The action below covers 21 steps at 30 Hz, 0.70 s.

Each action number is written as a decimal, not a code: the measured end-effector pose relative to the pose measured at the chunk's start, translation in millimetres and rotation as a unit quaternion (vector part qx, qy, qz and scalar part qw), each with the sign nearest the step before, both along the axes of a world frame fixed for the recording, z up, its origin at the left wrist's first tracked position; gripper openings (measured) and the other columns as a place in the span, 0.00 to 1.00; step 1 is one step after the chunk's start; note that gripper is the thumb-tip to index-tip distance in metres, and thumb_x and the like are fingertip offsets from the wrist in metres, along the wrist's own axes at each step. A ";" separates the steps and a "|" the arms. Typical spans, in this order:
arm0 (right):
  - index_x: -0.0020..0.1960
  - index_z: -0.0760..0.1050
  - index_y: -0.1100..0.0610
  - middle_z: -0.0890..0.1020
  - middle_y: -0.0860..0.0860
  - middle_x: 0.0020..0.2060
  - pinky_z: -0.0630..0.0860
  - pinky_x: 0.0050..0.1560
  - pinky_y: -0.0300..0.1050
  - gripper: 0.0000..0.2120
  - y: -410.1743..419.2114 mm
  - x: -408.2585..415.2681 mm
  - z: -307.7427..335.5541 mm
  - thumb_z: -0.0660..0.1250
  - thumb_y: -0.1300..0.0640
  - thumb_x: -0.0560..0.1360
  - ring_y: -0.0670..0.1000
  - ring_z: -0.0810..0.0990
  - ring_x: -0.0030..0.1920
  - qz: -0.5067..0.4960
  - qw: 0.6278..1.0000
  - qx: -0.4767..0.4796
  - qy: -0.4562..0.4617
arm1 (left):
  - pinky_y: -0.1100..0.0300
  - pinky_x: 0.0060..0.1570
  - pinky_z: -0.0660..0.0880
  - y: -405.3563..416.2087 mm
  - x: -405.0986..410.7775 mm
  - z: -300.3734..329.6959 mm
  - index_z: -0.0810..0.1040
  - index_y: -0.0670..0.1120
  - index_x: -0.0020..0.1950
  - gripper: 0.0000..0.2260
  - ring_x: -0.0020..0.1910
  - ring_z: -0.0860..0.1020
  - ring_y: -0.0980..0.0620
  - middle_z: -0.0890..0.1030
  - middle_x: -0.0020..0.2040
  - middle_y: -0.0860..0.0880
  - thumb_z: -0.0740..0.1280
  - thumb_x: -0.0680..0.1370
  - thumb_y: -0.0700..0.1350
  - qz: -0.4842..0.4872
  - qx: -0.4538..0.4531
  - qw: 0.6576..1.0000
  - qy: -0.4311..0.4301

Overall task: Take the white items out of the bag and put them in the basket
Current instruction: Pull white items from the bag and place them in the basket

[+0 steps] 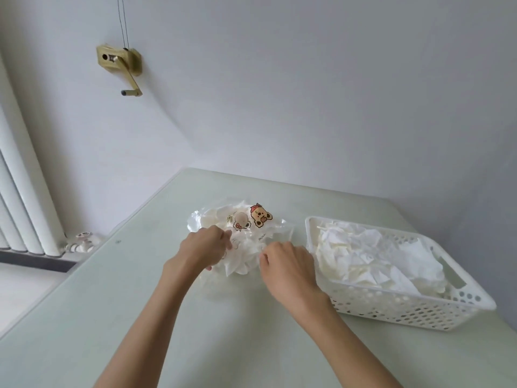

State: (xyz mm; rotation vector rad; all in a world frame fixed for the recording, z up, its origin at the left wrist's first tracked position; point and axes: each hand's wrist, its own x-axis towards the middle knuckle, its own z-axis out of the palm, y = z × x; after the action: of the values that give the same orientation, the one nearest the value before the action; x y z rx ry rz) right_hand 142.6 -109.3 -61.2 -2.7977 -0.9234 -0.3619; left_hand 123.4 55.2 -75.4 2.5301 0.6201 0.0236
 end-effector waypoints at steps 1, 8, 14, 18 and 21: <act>0.33 0.61 0.56 0.80 0.54 0.45 0.60 0.40 0.44 0.16 6.3 3.5 -2.9 0.55 0.60 0.80 0.59 0.76 0.43 -0.014 1.000 -0.011 0.003 | 0.59 0.49 0.71 0.5 0.7 -1.5 0.81 0.50 0.50 0.20 0.30 0.79 0.49 0.75 0.36 0.55 0.49 0.84 0.51 0.000 0.000 1.000 -0.001; 0.54 0.77 0.57 0.80 0.55 0.54 0.63 0.43 0.43 0.07 38.7 18.6 -35.2 0.63 0.57 0.78 0.57 0.79 0.55 -0.047 0.996 -0.036 0.072 | 0.57 0.54 0.76 13.9 -3.5 -2.3 0.79 0.52 0.55 0.19 0.48 0.81 0.45 0.77 0.44 0.54 0.52 0.82 0.58 -0.053 -0.079 0.995 0.027; 0.51 0.81 0.52 0.82 0.51 0.51 0.65 0.40 0.43 0.10 16.2 2.9 -29.4 0.60 0.58 0.78 0.57 0.80 0.50 0.015 0.998 0.007 0.056 | 0.49 0.55 0.77 23.7 -2.7 -10.1 0.78 0.49 0.62 0.24 0.54 0.80 0.42 0.78 0.53 0.45 0.52 0.80 0.62 -0.084 -0.121 0.987 0.070; 0.47 0.79 0.49 0.81 0.45 0.37 0.65 0.37 0.41 0.06 -16.5 -0.8 -4.4 0.64 0.53 0.78 0.50 0.78 0.39 0.017 0.988 0.150 0.045 | 0.49 0.56 0.76 17.1 0.1 -9.8 0.77 0.45 0.61 0.25 0.52 0.80 0.43 0.78 0.57 0.44 0.50 0.81 0.61 -0.062 -0.098 0.990 0.075; 0.43 0.77 0.50 0.76 0.44 0.39 0.69 0.40 0.40 0.04 -30.3 13.3 1.2 0.66 0.55 0.76 0.44 0.74 0.37 0.044 0.957 0.275 0.086 | 0.50 0.57 0.76 17.5 1.7 -7.8 0.77 0.45 0.59 0.25 0.50 0.81 0.43 0.78 0.54 0.44 0.51 0.81 0.61 -0.065 -0.079 0.992 0.076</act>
State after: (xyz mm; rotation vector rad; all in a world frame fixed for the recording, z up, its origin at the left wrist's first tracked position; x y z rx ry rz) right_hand 156.0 -139.6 -60.0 -2.2319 -0.7600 -0.3003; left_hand 125.1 72.7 -83.2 2.4272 0.4942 -0.2573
